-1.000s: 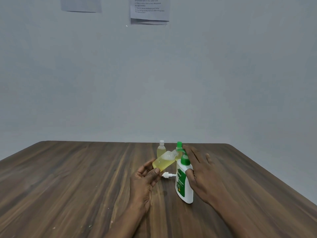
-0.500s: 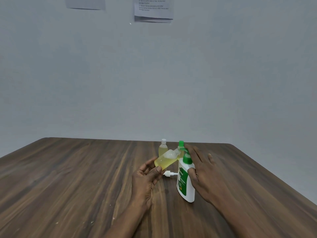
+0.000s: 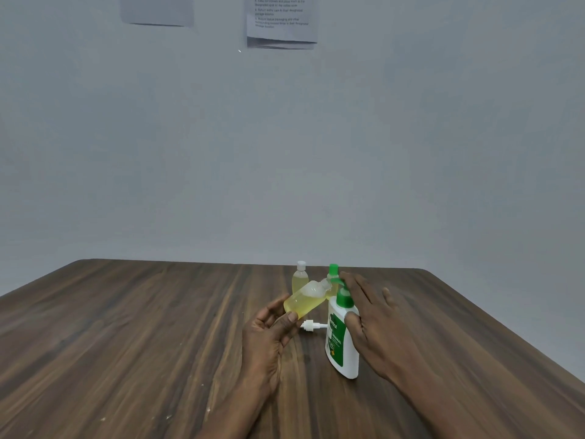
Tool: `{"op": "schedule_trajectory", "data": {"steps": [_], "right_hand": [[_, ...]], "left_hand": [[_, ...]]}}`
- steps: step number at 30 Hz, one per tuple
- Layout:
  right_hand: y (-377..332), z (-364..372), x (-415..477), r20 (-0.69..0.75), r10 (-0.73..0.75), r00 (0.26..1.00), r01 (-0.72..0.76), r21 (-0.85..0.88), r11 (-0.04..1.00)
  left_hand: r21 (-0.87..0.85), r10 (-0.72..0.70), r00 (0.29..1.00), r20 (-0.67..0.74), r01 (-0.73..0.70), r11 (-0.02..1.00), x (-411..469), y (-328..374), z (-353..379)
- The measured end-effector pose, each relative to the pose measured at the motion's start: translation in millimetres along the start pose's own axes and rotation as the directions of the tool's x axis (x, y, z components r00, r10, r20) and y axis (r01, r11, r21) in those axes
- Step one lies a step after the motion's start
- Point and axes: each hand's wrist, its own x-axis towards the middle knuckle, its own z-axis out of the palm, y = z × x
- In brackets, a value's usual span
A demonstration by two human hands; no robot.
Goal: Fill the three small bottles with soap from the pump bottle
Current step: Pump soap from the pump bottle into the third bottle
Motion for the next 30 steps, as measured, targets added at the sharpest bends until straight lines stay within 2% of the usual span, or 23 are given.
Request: {"op": "schedule_trajectory", "data": {"steps": [27, 30], "right_hand": [[-1.5, -3.0, -0.5, -0.040, -0.019, 0.999, 0.019, 0.002, 1.000], [-3.3, 0.0, -0.7, -0.007, -0.020, 1.000, 0.020, 0.007, 1.000]], "left_hand": [[0.012, 0.005, 1.000, 0.004, -0.005, 1.000, 0.3, 2.0, 3.0], [0.015, 0.000, 1.000, 0.000, 0.000, 1.000, -0.3, 2.2, 3.0]]}}
